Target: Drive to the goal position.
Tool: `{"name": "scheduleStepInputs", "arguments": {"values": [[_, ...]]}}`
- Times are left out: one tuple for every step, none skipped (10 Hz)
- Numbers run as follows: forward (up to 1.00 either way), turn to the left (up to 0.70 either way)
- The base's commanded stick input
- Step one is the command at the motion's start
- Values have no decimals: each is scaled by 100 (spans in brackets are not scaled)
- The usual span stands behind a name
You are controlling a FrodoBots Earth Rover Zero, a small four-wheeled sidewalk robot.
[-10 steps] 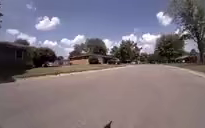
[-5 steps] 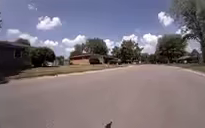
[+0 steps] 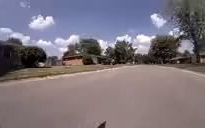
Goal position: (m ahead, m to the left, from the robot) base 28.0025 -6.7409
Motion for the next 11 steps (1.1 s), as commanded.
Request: {"name": "scheduleStepInputs", "arguments": {"values": [[100, 0], [100, 0], [100, 0], [100, 0], [100, 0], [100, 0], [100, 0], [100, 0], [100, 0], [100, 0], [100, 0]]}}
